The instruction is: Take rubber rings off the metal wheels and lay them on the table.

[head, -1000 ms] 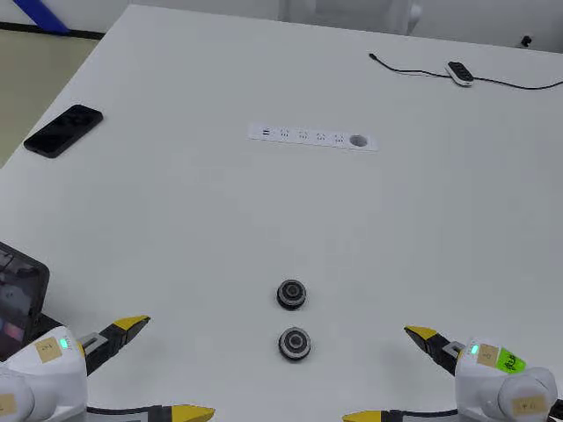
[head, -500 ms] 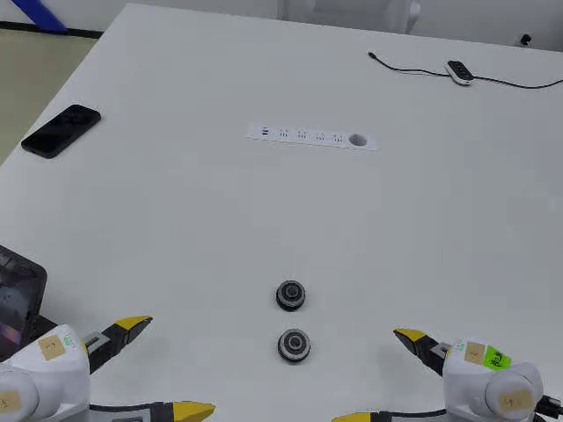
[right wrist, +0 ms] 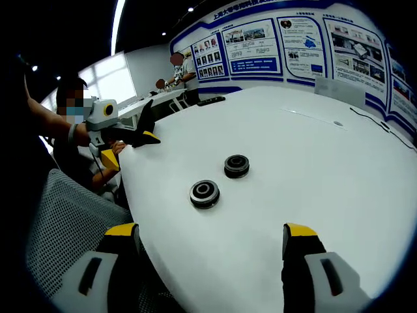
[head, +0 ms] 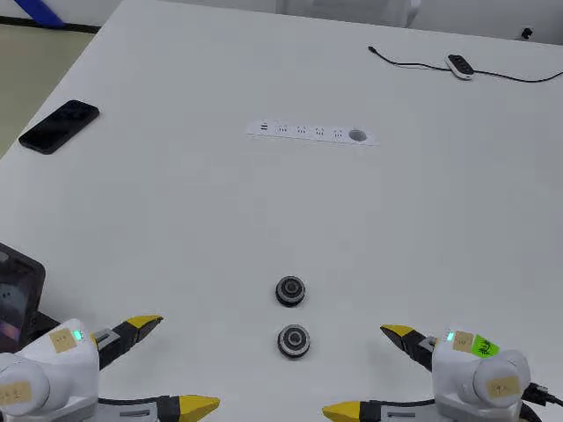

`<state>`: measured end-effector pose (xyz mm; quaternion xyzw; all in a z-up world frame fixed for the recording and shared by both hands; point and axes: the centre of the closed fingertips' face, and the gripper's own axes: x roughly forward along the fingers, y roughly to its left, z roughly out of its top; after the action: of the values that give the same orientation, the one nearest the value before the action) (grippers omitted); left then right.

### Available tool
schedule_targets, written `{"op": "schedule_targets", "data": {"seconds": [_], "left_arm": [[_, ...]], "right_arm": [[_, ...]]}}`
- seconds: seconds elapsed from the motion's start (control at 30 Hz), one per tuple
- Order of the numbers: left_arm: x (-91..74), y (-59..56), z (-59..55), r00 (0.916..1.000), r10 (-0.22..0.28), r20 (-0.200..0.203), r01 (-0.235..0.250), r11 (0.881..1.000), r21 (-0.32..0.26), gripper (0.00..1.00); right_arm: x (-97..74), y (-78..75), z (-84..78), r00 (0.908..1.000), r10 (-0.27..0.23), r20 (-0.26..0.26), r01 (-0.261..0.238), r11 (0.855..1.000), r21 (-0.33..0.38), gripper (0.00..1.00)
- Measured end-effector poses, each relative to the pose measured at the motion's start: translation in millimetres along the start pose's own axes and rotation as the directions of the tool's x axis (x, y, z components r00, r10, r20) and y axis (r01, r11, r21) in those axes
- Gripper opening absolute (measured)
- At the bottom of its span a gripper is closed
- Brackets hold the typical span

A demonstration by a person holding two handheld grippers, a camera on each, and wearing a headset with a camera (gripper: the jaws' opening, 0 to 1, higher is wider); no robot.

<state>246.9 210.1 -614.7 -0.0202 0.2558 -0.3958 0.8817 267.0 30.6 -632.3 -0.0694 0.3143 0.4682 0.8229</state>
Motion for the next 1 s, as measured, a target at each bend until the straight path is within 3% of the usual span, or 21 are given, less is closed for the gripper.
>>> {"op": "schedule_targets", "data": {"seconds": [1.0], "left_arm": [[24.2, -8.0, 8.2, 0.9967, -0.076, -0.029, 0.077, 0.996, 0.041, 0.67]], "right_arm": [[19.4, 18.4, 4.6, 0.9976, 0.067, -0.016, -0.066, 0.995, 0.075, 0.77]]}}
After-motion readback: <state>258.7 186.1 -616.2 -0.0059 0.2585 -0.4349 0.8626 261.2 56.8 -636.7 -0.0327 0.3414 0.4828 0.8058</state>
